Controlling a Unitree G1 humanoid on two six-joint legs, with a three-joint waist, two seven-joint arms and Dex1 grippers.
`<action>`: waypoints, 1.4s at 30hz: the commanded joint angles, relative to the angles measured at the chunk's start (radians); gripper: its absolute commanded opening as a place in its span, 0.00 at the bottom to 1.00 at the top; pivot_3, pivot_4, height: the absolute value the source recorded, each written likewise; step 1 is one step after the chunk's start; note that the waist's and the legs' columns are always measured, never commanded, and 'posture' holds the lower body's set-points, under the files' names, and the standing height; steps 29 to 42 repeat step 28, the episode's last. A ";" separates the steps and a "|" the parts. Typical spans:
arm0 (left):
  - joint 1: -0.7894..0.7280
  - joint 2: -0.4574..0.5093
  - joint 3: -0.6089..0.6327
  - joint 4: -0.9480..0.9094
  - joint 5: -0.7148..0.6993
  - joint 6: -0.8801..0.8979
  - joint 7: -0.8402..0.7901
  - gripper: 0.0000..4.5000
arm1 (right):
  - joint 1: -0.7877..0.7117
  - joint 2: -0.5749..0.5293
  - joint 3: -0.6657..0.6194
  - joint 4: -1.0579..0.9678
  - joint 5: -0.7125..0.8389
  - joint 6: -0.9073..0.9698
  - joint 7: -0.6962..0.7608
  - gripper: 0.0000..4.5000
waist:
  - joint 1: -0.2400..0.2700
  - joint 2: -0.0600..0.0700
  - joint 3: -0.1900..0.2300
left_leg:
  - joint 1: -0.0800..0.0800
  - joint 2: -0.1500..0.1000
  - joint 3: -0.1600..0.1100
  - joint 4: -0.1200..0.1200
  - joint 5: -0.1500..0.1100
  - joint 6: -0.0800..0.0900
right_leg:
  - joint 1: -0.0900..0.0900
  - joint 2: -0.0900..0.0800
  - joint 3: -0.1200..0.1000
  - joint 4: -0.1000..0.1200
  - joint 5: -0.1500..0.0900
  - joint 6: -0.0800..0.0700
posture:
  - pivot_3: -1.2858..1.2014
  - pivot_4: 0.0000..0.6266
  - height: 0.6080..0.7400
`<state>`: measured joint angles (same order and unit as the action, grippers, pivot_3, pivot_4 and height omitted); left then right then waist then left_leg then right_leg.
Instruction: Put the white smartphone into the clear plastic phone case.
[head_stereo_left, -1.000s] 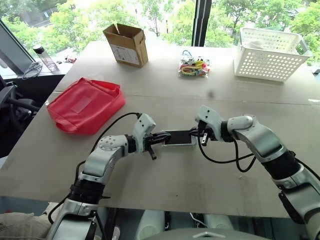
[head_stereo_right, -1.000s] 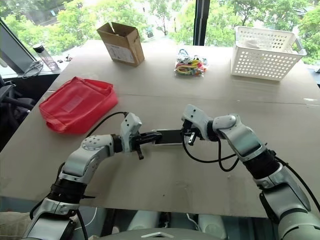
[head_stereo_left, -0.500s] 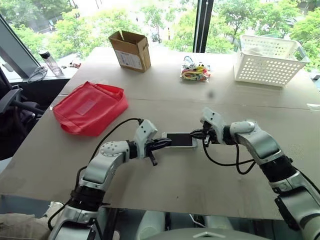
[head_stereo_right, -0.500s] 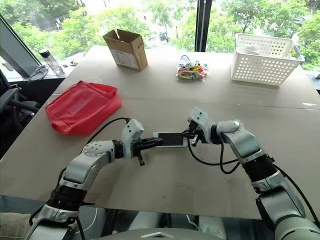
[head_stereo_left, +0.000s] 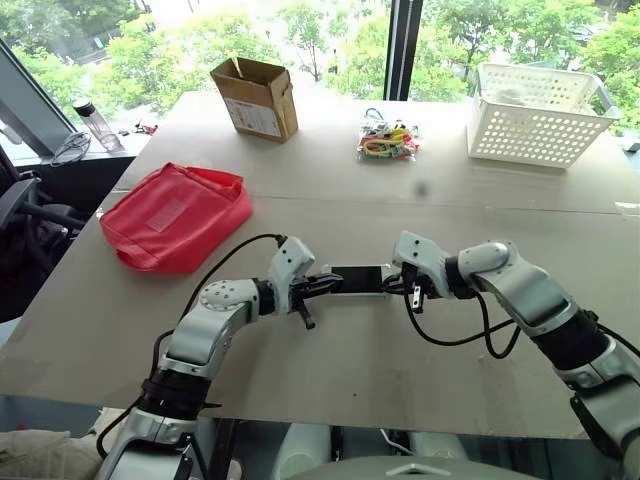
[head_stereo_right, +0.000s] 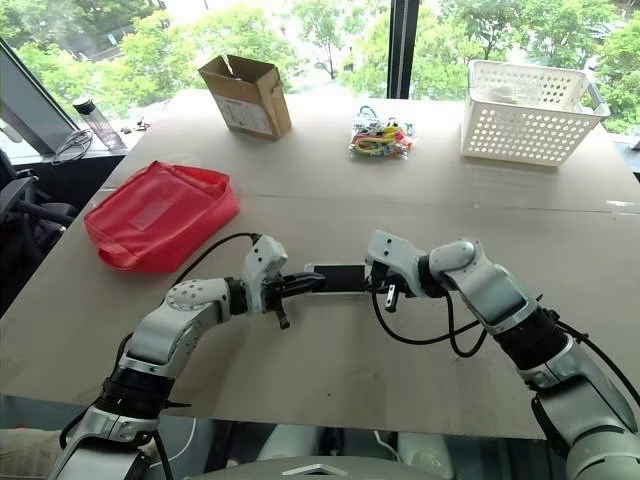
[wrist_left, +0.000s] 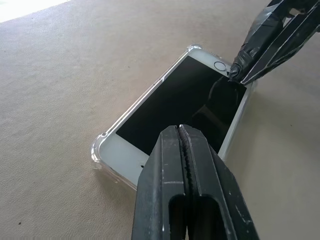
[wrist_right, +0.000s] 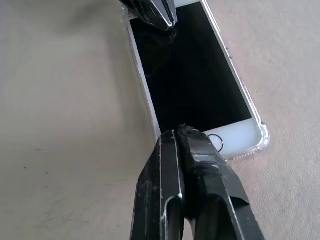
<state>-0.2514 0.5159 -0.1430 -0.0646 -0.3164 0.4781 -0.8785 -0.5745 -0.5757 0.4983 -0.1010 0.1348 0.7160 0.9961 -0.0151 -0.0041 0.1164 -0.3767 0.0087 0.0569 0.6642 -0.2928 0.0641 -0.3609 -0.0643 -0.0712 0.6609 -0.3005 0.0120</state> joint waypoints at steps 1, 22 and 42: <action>0.027 -0.004 0.010 -0.007 -0.003 -0.021 0.000 0.00 | 0.105 0.021 -0.030 0.079 0.002 -0.031 -0.039 0.00 | 0.000 -0.003 -0.003 | 0.000 0.000 0.000 0.000 0.000 0.000 | 0.001 0.000 0.000 0.000 0.000 0.000 | 0.52 0.24 1.00; 0.395 0.114 0.508 -0.370 -0.339 0.036 0.044 0.98 | 0.750 -0.129 -0.792 -0.313 0.241 -0.406 -0.067 0.98 | 0.006 0.003 0.025 | -0.020 0.000 -0.002 0.003 0.001 -0.002 | -0.012 0.000 -0.007 -0.005 -0.001 0.004 | 0.52 0.24 1.00; 0.559 0.134 0.580 -0.374 -0.322 0.007 0.037 0.98 | 0.930 -0.122 -0.957 -0.385 0.324 -0.414 -0.063 0.98 | 0.011 0.004 0.026 | -0.016 0.000 -0.003 0.003 0.001 -0.002 | -0.011 -0.001 -0.007 0.000 -0.001 0.002 | 0.52 0.24 1.00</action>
